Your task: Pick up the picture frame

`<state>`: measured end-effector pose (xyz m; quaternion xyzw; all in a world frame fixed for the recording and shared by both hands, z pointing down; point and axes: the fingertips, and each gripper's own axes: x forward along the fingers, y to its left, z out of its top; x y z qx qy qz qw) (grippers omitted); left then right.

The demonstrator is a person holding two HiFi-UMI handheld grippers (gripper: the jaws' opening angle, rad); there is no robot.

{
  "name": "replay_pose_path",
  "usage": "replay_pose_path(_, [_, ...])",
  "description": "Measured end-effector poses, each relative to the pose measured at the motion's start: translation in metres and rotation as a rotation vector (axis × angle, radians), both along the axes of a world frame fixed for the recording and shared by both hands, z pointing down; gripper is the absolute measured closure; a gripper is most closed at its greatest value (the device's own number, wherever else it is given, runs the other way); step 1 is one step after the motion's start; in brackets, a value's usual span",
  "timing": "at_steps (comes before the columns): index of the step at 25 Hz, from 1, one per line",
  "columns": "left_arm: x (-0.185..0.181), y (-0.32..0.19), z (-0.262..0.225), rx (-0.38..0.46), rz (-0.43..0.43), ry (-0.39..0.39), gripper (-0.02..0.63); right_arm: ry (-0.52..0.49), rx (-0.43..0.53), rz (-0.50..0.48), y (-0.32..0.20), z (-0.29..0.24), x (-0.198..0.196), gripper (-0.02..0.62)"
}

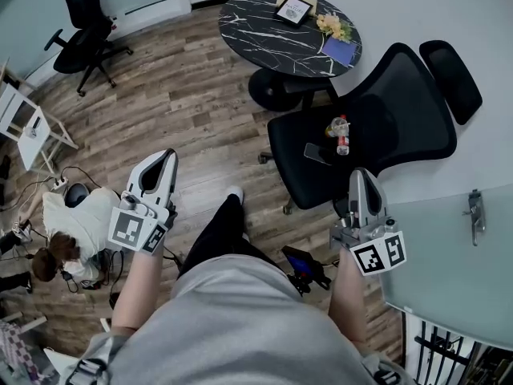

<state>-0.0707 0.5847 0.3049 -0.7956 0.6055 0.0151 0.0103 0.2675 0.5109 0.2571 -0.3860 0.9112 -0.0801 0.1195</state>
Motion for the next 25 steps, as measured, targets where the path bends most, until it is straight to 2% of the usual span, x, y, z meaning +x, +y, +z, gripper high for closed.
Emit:
replay_pose_path(10, [-0.012,-0.073,-0.007,0.028,0.029,0.012,0.6,0.017,0.012,0.008,-0.063,-0.008,-0.018,0.571])
replay_pose_path(25, [-0.05,-0.175,-0.011,0.039,0.036,0.021,0.6,0.021,0.016,0.019,-0.157,-0.016,-0.056,0.571])
